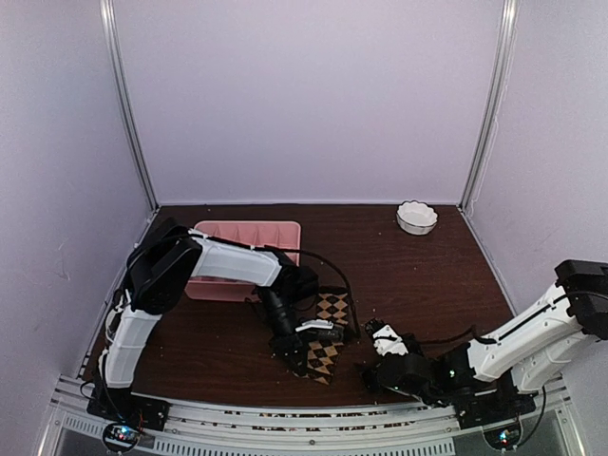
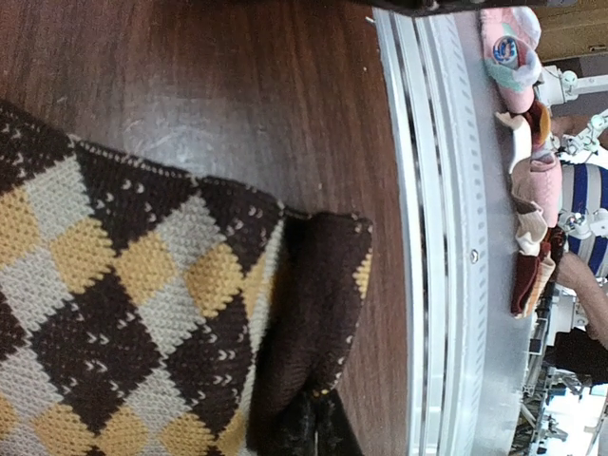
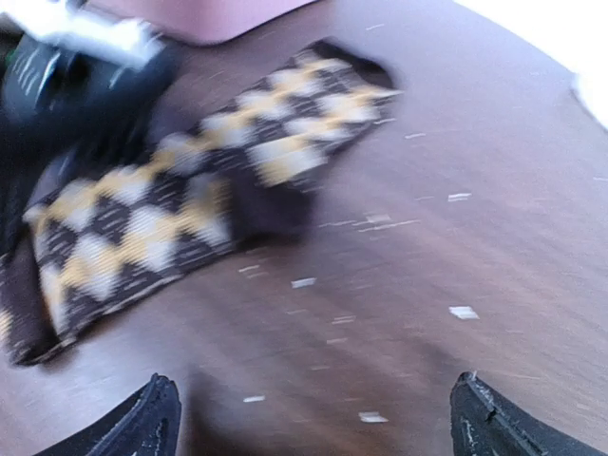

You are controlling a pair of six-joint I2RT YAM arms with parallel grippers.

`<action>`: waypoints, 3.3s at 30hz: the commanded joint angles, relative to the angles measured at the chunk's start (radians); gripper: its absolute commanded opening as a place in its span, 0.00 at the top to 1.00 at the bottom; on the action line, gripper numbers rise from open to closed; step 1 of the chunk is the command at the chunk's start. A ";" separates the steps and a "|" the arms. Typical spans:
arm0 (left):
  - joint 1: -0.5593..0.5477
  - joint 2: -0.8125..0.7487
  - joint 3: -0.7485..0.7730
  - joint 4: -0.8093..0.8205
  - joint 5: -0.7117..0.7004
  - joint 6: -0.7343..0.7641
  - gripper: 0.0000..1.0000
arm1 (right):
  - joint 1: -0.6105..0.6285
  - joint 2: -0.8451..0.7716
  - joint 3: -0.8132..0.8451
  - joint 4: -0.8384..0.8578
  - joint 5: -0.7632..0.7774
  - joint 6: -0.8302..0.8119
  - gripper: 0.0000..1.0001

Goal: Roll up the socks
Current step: Roll the sock at the center of the board.

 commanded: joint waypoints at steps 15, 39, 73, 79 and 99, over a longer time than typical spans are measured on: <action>-0.002 0.203 0.249 -0.172 -0.122 -0.110 1.00 | 0.179 0.063 0.006 0.240 -0.190 -0.427 0.20; -0.002 0.242 0.283 -0.212 -0.118 -0.094 1.00 | -0.031 0.313 0.182 0.303 -0.463 -0.639 0.80; 0.048 -0.626 -0.481 0.855 -0.717 -0.153 0.02 | -0.234 0.500 -0.067 0.619 -0.971 0.028 1.00; 0.065 -0.523 -0.331 0.614 -0.422 -0.063 0.03 | -0.272 0.512 -0.071 0.598 -1.007 0.061 1.00; -0.119 -0.329 -0.300 0.445 -0.303 0.201 0.55 | -0.332 0.612 -0.128 0.738 -1.100 0.162 1.00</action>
